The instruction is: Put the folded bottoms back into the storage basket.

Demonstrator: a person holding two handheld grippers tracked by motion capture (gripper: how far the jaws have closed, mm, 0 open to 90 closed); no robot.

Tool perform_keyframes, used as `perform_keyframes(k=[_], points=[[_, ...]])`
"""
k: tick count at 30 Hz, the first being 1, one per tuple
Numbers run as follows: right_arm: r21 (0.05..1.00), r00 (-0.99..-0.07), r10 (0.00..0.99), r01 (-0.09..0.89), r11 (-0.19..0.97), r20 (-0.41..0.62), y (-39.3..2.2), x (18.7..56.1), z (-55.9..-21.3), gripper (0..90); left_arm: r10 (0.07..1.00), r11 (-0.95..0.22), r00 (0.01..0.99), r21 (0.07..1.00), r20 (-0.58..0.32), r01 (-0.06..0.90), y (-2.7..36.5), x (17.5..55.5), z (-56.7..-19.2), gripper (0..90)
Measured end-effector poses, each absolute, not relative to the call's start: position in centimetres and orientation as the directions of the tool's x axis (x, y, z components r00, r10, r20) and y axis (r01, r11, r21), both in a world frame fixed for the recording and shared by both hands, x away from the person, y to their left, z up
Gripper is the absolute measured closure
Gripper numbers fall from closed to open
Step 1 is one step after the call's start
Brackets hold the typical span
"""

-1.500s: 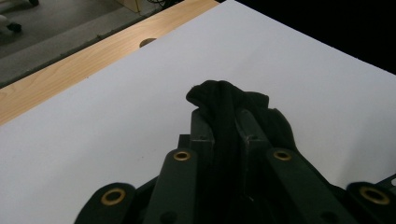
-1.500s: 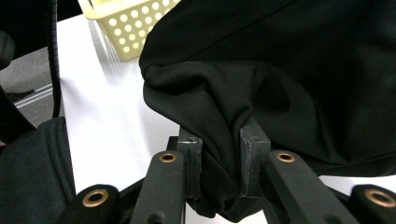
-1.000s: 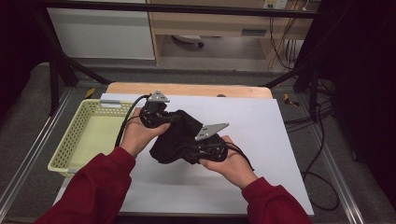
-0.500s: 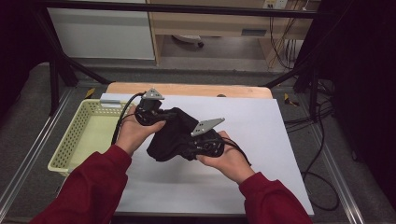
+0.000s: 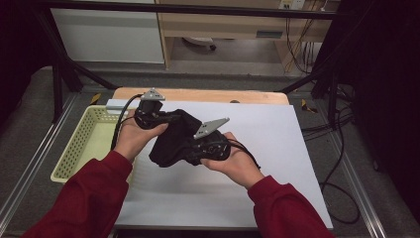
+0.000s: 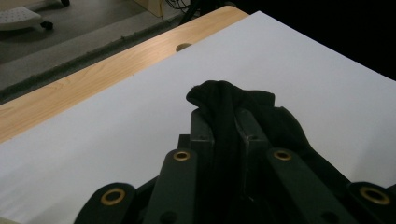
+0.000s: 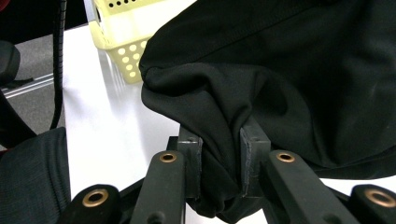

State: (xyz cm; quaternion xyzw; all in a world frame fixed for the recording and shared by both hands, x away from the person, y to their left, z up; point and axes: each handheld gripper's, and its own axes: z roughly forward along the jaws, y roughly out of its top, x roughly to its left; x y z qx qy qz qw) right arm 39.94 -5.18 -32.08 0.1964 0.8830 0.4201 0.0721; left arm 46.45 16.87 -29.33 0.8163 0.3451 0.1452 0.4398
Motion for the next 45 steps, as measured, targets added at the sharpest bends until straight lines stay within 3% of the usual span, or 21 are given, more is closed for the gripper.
perform_keyframes(k=[45], points=[[0.781, -0.939, 0.345, 0.21, 0.588, -0.007, 0.9, 42.5, -29.1, 75.0, 0.769, -0.285, 0.635, 0.847, -0.077, 0.448, 23.6, 47.2, -27.5, 80.3]])
